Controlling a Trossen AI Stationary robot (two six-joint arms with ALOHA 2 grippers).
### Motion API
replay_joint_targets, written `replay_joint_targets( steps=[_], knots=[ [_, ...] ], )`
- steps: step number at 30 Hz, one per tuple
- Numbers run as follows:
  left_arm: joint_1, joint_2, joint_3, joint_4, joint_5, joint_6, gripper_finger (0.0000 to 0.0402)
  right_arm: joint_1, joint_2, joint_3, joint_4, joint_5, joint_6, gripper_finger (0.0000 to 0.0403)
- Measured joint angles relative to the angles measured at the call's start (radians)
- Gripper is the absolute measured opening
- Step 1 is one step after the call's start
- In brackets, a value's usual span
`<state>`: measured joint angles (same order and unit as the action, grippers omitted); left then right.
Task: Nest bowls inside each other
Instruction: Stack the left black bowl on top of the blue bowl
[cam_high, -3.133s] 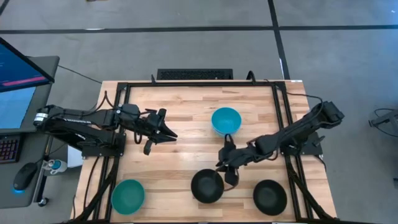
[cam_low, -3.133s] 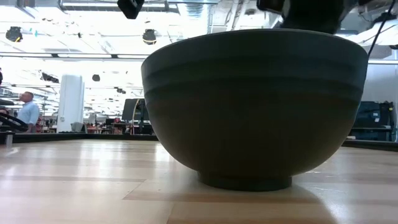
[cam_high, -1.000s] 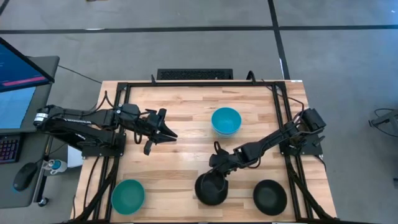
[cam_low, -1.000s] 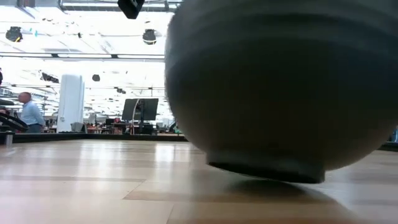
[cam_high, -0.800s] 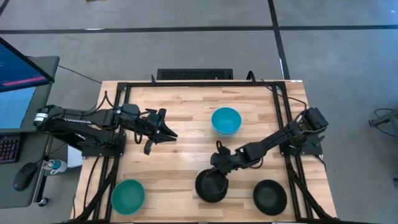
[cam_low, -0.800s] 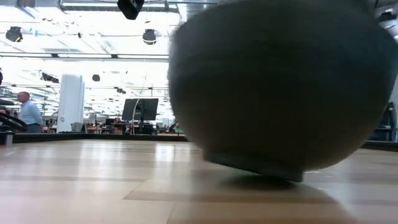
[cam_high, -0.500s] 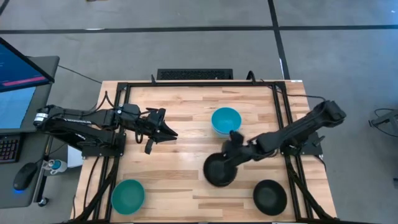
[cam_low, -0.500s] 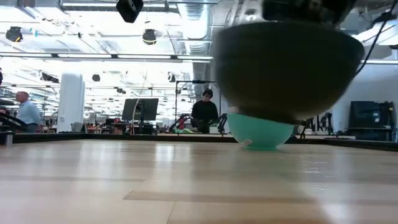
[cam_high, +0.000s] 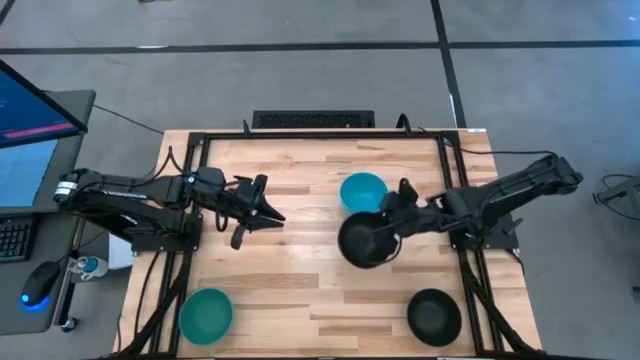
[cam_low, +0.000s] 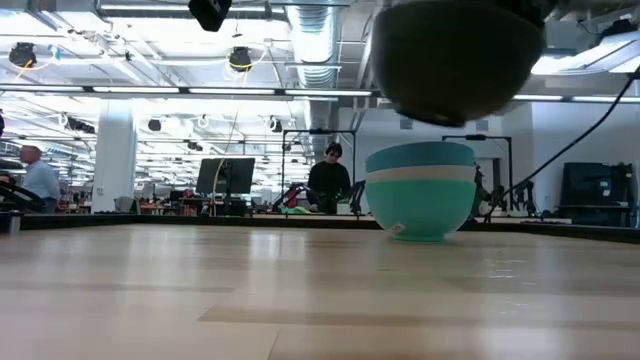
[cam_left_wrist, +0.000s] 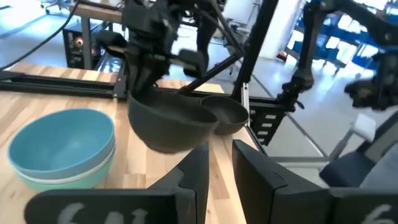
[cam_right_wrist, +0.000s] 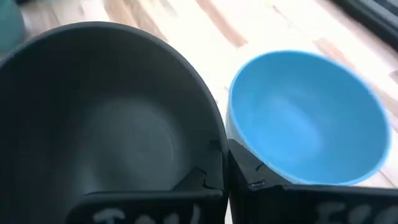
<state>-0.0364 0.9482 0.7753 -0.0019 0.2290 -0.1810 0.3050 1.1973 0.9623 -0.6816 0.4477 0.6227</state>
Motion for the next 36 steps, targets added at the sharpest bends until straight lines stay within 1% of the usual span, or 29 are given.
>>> replay_joint_targets(
  steps=[3,7,9,15,21,24,28,31,34,36],
  knots=[
    [0.002,0.0,0.0,-0.017,-0.032,0.031,0.0061,-0.025,-0.034,0.0,-0.005,0.0,0.028,0.0011],
    [0.004,0.0,0.0,-0.035,-0.142,0.089,0.0061,-0.058,-0.072,0.0,-0.003,0.002,0.001,0.0011],
    [0.009,0.0,0.0,-0.037,-0.181,0.121,0.0061,-0.079,-0.082,0.0,-0.006,0.002,-0.015,0.0011],
    [0.046,0.007,0.0,-0.031,-0.191,0.116,0.0061,-0.148,-0.101,0.0,-0.046,0.001,-0.083,0.0011],
    [0.093,0.07,0.002,-0.035,-0.192,0.135,0.0061,-0.254,-0.094,0.0,-0.051,-0.026,-0.138,0.0011],
    [0.114,0.13,0.036,-0.041,-0.194,0.162,0.0061,-0.312,-0.083,0.0,-0.05,-0.049,-0.167,0.0011],
    [0.126,0.207,0.125,-0.038,-0.221,0.232,0.0061,-0.377,-0.083,0.0,-0.04,-0.059,-0.179,0.0011],
    [0.126,0.252,0.195,-0.038,-0.28,0.287,0.0061,-0.418,-0.083,0.0,-0.047,-0.088,-0.179,0.0011],
    [0.129,0.287,0.253,-0.053,-0.362,0.293,0.0061,-0.457,-0.083,0.0,-0.054,-0.128,-0.179,0.0011],
    [0.132,0.306,0.28,-0.074,-0.377,0.293,0.0061,-0.48,-0.069,0.002,-0.072,-0.136,-0.179,0.0011]
  ],
)
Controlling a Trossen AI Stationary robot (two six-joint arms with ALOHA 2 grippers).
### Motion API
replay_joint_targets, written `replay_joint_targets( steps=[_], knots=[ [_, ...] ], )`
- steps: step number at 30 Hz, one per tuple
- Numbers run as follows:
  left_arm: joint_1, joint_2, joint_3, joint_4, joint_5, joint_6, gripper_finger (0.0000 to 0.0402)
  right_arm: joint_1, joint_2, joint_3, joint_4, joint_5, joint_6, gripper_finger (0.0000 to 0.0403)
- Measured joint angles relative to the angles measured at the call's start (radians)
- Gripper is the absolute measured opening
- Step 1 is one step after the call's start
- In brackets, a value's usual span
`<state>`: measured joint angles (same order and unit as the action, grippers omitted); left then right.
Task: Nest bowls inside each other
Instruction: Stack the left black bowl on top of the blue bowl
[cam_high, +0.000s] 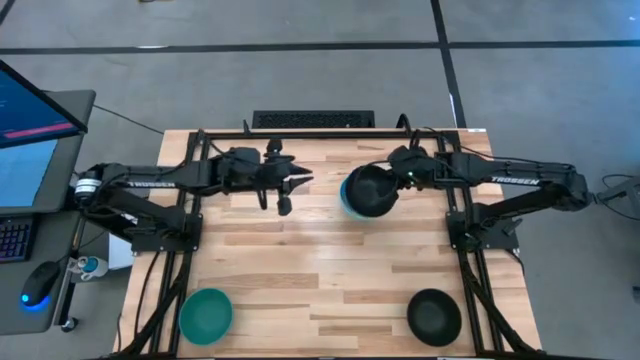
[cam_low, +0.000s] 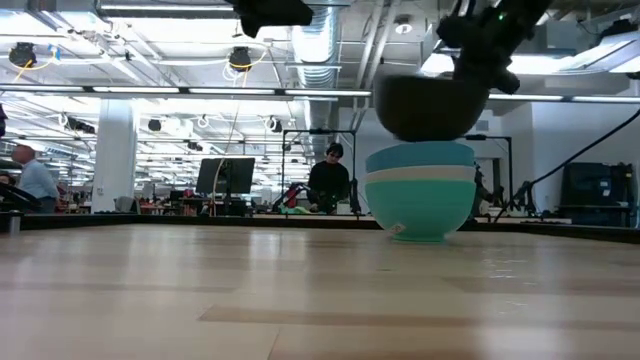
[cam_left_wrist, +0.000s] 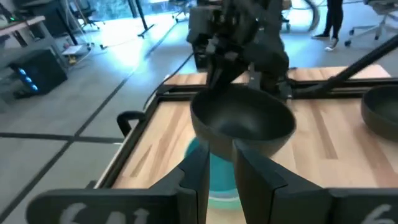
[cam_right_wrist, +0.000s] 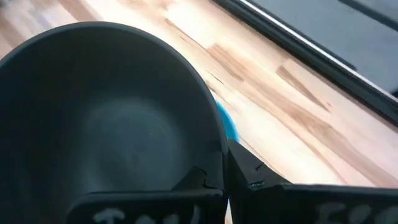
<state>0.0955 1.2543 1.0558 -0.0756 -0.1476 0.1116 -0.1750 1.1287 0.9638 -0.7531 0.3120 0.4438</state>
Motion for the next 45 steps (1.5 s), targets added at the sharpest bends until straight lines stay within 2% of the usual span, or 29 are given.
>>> replay_joint_targets(
  steps=[7,14,20,25,34,45],
  knots=[
    [0.001,0.05,0.044,-0.046,0.001,-0.001,0.0061,-0.044,0.087,0.0,-0.015,-0.001,-0.013,0.0011],
    [0.001,0.053,0.044,-0.069,0.005,0.007,0.0061,-0.044,0.214,0.0,0.022,-0.056,-0.034,0.0011],
    [0.023,0.039,0.045,-0.117,0.114,0.006,0.0061,-0.044,0.272,0.003,0.068,-0.111,-0.031,0.0026],
    [0.039,0.038,0.045,-0.147,0.133,-0.012,0.0061,-0.044,0.27,-0.001,0.086,-0.134,-0.036,0.0044],
    [0.039,0.038,0.045,-0.145,0.143,-0.012,0.0061,-0.043,0.25,-0.002,0.084,-0.292,-0.075,0.0049],
    [0.039,0.038,0.045,-0.174,0.188,-0.024,0.0061,-0.034,0.192,0.055,0.08,-0.285,-0.08,0.0051]
  ],
)
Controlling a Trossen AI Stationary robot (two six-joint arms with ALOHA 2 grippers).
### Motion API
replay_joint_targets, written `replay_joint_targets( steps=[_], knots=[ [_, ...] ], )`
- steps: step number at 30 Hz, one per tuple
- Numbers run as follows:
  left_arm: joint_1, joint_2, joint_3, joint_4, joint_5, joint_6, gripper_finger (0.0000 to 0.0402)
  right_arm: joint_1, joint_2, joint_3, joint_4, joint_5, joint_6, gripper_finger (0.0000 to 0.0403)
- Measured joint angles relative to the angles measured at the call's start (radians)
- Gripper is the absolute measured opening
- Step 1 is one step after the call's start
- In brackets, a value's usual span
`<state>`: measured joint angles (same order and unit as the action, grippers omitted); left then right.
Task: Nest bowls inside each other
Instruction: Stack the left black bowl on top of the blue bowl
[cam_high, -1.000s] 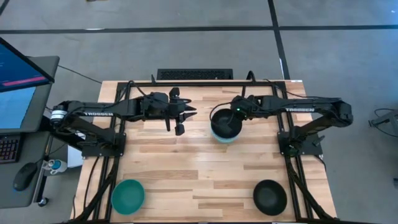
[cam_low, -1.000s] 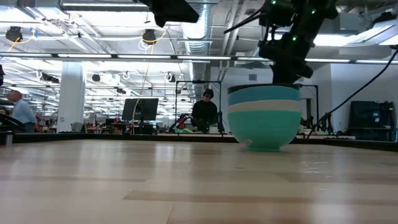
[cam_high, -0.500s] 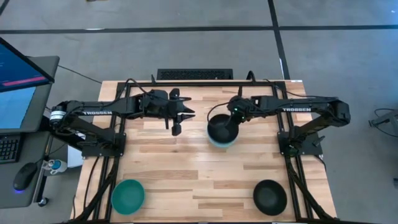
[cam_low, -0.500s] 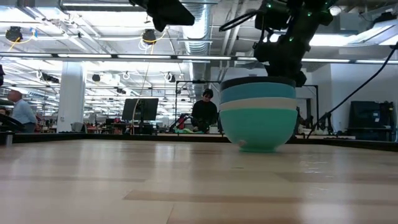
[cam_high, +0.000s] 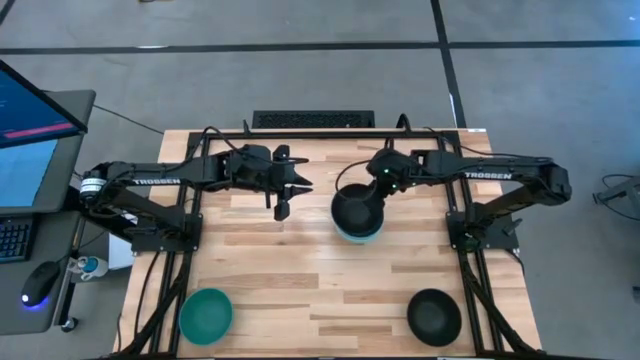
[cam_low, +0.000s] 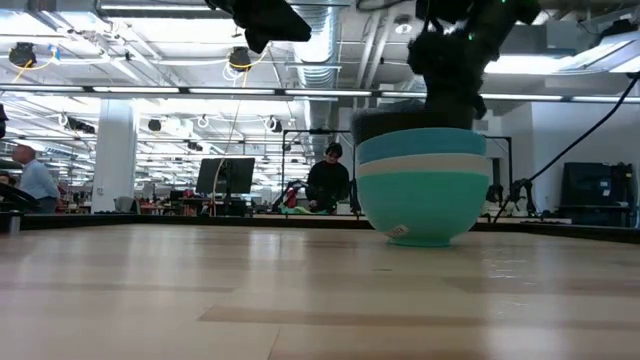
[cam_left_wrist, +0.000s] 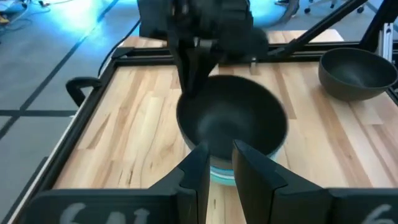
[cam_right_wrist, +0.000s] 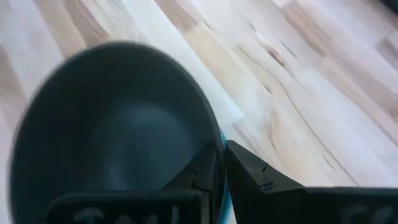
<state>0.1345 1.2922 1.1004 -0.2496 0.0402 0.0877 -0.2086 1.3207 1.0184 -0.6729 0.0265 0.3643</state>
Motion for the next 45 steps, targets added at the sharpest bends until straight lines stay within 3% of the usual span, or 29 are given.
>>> replay_joint_targets(
  steps=[20,32,40,45],
  knots=[
    [0.0,-0.03,-0.001,-0.007,-0.001,-0.003,0.0061,0.038,0.01,0.036,-0.078,0.0,0.0,0.0051],
    [0.0,-0.039,-0.001,-0.008,-0.003,-0.006,0.0061,0.058,0.107,0.038,-0.112,-0.013,-0.006,0.0051],
    [0.0,-0.039,-0.001,-0.008,-0.008,-0.003,0.0061,0.058,0.098,0.038,-0.112,-0.026,-0.026,0.0051],
    [0.0,-0.038,-0.001,-0.008,-0.018,0.001,0.0061,0.054,0.098,0.038,-0.11,-0.096,-0.025,0.0051]
  ],
)
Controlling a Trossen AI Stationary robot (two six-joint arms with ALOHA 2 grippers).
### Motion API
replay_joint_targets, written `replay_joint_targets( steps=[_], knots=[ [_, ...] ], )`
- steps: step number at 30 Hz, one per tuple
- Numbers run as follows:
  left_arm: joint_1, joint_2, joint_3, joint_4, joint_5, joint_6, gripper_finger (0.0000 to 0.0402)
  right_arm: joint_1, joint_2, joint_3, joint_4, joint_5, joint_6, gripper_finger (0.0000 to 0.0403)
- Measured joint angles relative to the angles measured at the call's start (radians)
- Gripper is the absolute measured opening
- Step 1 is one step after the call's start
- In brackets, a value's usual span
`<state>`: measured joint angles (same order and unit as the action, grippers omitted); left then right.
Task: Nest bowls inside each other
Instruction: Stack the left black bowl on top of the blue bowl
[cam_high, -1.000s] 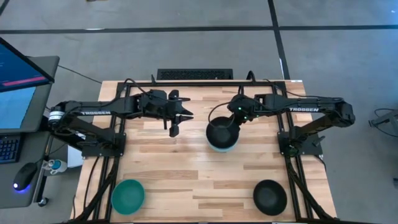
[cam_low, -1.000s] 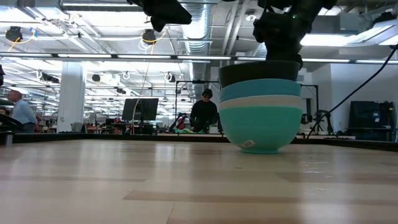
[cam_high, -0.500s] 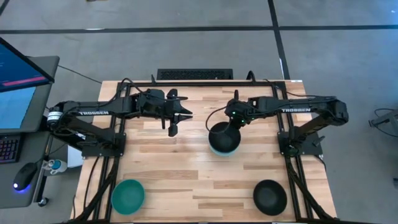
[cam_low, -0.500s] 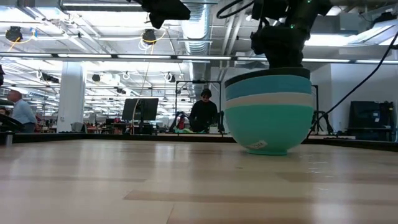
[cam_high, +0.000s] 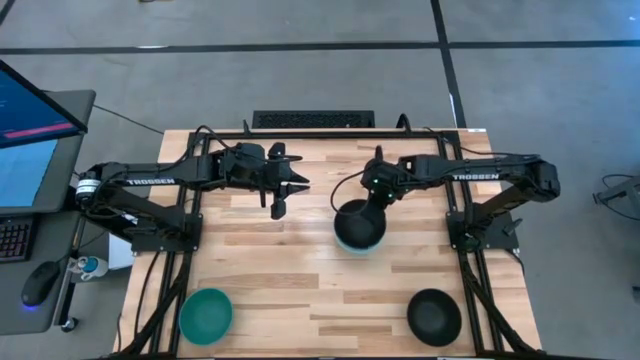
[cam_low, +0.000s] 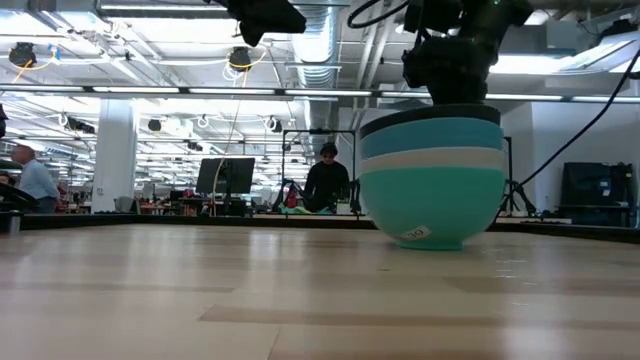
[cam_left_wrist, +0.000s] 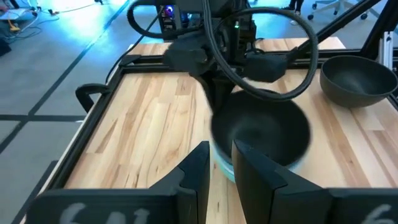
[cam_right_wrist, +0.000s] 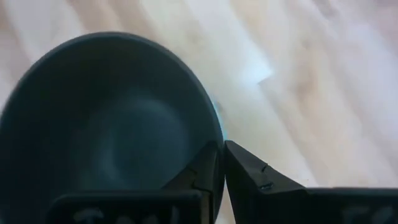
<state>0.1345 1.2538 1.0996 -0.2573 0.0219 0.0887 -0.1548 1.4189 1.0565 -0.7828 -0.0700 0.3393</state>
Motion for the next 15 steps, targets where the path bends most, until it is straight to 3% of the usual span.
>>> replay_joint_targets(
  steps=[4,15],
  knots=[
    [0.0,0.0,0.0,0.0,-0.001,0.005,0.0061,-0.025,0.0,0.0,-0.001,-0.126,0.0,0.0059],
    [0.0,0.0,0.0,0.0,-0.002,0.004,0.0061,-0.045,0.0,0.0,0.005,-0.111,-0.007,0.014]
  ],
)
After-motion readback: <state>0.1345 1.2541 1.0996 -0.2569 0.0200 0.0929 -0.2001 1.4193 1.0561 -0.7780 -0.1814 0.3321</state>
